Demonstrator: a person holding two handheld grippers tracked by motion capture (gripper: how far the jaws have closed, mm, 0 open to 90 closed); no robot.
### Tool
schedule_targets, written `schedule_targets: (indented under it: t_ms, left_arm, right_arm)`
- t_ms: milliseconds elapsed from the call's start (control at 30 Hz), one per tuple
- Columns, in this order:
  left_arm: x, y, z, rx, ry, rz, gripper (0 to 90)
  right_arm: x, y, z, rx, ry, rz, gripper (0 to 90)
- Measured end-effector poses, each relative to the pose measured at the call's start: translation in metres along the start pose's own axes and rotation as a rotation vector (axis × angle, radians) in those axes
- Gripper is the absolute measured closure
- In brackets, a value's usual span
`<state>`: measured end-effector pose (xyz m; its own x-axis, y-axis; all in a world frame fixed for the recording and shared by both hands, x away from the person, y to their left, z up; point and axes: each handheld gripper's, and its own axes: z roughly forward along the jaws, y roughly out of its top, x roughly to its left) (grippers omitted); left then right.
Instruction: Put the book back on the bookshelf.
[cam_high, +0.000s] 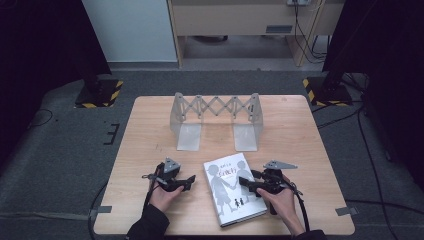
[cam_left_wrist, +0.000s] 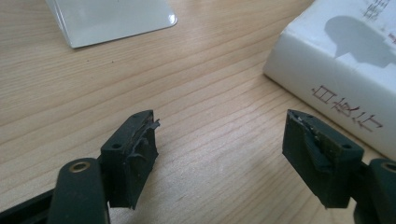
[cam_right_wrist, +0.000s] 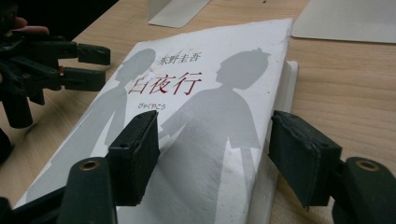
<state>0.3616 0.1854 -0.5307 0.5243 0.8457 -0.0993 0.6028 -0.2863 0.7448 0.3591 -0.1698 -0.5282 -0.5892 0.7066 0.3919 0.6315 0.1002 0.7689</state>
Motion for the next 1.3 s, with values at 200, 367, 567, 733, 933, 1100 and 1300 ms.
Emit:
schedule_targets:
  t_ms: [200, 367, 567, 733, 933, 1100, 1300]
  left_arm:
    - [0.000, -0.002, 0.005, 0.007, 0.020, 0.029, 19.3]
    - [-0.004, -0.001, 0.007, 0.028, 0.030, 0.069, 14.7]
    - [-0.008, 0.000, 0.010, 0.047, 0.043, 0.093, 9.4]
    - [-0.007, 0.000, 0.011, 0.064, 0.053, 0.083, 3.5]
    - [-0.007, 0.000, 0.011, 0.070, 0.060, 0.077, 0.3]
    - [-0.007, 0.000, 0.012, 0.070, 0.059, 0.077, 0.2]
    - [-0.007, 0.000, 0.012, 0.070, 0.059, 0.077, 0.1]
  right_arm:
    - [0.004, 0.006, -0.007, -0.037, 0.021, -0.010, 34.5]
    - [0.006, 0.010, -0.011, -0.068, 0.030, -0.009, 34.4]
    - [0.006, 0.014, -0.014, -0.097, 0.049, 0.004, 35.7]
    - [0.005, 0.014, -0.012, -0.073, 0.044, 0.015, 34.6]
    - [0.000, 0.005, -0.007, -0.013, 0.026, 0.028, 34.9]
    - [0.000, 0.003, -0.005, -0.005, 0.029, 0.035, 32.5]
    - [0.003, 0.003, -0.002, 0.029, 0.022, 0.006, 33.0]
